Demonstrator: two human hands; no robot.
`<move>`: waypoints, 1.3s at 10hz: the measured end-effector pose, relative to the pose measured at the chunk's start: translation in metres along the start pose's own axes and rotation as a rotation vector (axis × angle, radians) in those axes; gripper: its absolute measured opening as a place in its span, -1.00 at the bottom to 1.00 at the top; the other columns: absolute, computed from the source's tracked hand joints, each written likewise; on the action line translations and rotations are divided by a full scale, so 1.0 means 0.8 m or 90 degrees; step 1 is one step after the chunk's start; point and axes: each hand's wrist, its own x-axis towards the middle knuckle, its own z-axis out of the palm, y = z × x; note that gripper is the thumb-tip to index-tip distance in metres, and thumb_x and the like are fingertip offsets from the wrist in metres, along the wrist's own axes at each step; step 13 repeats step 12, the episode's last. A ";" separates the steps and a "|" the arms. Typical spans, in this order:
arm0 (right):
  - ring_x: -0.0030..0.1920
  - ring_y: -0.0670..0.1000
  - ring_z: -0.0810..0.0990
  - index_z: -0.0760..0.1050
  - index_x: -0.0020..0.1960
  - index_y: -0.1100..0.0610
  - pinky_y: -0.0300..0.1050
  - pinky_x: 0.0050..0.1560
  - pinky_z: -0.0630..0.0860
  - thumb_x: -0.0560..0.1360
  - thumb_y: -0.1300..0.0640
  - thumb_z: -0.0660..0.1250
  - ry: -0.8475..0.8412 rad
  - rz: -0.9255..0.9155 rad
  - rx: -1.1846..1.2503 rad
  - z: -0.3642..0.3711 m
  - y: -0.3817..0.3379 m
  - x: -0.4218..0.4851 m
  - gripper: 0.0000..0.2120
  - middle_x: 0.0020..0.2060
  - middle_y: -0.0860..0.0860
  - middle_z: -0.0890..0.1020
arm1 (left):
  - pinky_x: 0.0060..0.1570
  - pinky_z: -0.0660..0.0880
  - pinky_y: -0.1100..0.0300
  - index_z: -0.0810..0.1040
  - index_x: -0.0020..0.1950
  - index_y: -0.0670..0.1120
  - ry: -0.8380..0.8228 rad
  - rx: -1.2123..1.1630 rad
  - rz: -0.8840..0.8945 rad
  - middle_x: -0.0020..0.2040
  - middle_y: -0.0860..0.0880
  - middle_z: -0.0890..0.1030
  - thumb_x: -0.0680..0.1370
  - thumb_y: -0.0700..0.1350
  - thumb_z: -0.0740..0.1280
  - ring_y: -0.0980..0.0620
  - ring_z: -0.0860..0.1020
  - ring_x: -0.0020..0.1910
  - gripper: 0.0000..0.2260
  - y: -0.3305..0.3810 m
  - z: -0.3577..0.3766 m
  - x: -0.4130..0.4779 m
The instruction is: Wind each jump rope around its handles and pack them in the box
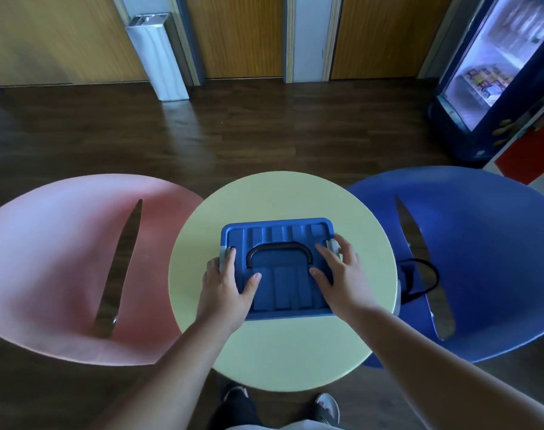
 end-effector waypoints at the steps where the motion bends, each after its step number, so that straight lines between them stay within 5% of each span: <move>1: 0.50 0.17 0.25 0.44 0.52 0.06 0.13 0.47 0.37 0.66 -0.01 0.28 0.010 -0.053 -0.075 0.001 -0.002 0.031 -0.56 0.58 0.08 0.29 | 0.40 0.39 -0.04 0.29 0.60 -0.07 0.047 0.036 0.074 0.56 -0.14 0.24 0.57 0.26 0.27 -0.15 0.28 0.49 -0.32 0.000 0.001 0.031; 2: 0.48 0.19 0.30 0.48 0.49 0.07 0.08 0.45 0.36 0.66 0.02 0.29 0.029 -0.042 -0.090 0.001 -0.003 0.061 -0.58 0.55 0.10 0.35 | 0.41 0.39 -0.09 0.41 0.53 -0.11 0.054 0.036 0.116 0.57 -0.19 0.24 0.58 0.22 0.30 -0.20 0.30 0.48 -0.38 -0.001 0.004 0.065; 9: 0.46 0.16 0.34 0.49 0.48 0.04 0.07 0.41 0.40 0.65 0.00 0.31 0.055 -0.019 -0.094 0.001 -0.015 0.157 -0.59 0.54 0.04 0.38 | 0.29 0.46 -0.03 0.35 0.58 -0.01 0.017 0.011 0.092 0.61 -0.09 0.15 0.59 0.19 0.36 -0.14 0.30 0.46 -0.39 0.008 -0.005 0.172; 13: 0.52 0.05 0.29 0.48 0.48 -0.01 -0.08 0.43 0.29 0.63 -0.08 0.33 0.073 0.008 0.019 -0.018 -0.017 0.112 -0.56 0.56 -0.02 0.35 | 0.53 0.25 -0.05 0.23 0.64 0.01 -0.021 -0.104 0.057 0.63 -0.11 0.19 0.67 0.12 0.26 -0.10 0.17 0.61 -0.43 -0.001 -0.028 0.145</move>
